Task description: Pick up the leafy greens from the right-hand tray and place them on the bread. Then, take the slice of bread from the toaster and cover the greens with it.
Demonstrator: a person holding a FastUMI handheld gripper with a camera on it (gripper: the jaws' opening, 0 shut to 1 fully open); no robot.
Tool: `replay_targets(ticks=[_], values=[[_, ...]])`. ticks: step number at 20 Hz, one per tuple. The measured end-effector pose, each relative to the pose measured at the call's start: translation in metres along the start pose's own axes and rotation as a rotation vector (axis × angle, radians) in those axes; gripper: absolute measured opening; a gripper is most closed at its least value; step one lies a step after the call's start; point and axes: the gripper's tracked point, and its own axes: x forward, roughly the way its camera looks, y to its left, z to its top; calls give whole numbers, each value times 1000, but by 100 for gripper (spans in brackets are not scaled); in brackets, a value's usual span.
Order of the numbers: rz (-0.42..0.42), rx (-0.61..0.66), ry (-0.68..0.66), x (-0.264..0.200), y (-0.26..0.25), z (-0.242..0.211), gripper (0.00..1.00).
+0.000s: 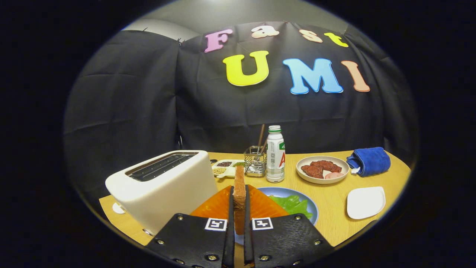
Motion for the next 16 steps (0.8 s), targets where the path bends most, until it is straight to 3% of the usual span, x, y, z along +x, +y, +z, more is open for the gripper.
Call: replay_targets(ticks=[4,8,14,16], values=[[-4,-25,44,6,-10,-10,10],[-16,-42,78,9,-21,-18,17],[-41,-111,127,12,-39,-31,39],[-46,-116,133,13,-43,-30,39]])
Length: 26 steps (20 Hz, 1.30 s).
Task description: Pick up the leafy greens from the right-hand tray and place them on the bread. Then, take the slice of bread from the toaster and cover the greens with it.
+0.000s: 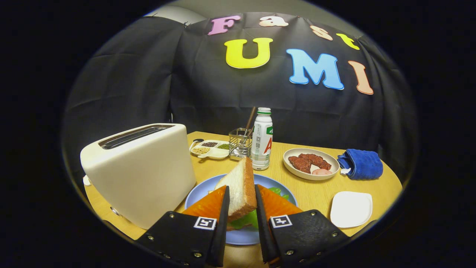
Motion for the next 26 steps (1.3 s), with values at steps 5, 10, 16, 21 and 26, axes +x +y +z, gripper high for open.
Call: replay_targets(ticks=[5,10,16,21,26], values=[[-9,-5,35,6,-10,-9,47],[-18,1,55,9,-20,-16,52],[-34,4,43,9,-28,-16,54],[-57,32,6,0,-49,-7,55],[-74,17,-149,-39,-85,27,54]])
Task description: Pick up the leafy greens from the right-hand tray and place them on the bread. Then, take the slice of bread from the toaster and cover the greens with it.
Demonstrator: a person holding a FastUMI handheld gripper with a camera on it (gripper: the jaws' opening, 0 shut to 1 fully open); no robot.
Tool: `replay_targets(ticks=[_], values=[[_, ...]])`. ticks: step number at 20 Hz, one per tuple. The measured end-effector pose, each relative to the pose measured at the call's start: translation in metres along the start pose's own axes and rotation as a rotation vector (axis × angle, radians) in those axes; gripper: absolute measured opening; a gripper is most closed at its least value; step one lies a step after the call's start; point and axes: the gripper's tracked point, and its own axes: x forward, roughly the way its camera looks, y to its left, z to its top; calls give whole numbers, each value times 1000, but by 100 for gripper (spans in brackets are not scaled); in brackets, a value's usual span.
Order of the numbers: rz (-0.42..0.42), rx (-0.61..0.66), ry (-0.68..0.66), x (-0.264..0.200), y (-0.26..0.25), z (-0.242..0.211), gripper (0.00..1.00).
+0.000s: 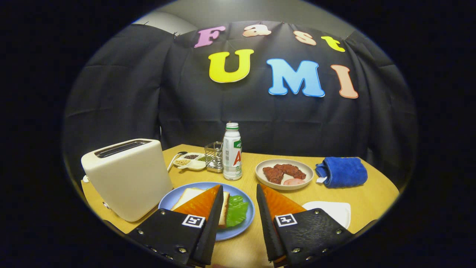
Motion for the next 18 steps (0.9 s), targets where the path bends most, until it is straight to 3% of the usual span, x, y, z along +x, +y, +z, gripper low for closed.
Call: replay_targets(ticks=[3,12,15,18], values=[[-21,-35,-41,-24,-24,9,55],[46,-36,-130,-94,-115,22,54],[64,33,-128,-110,-168,15,56],[-14,-2,-170,-125,-243,13,56]])
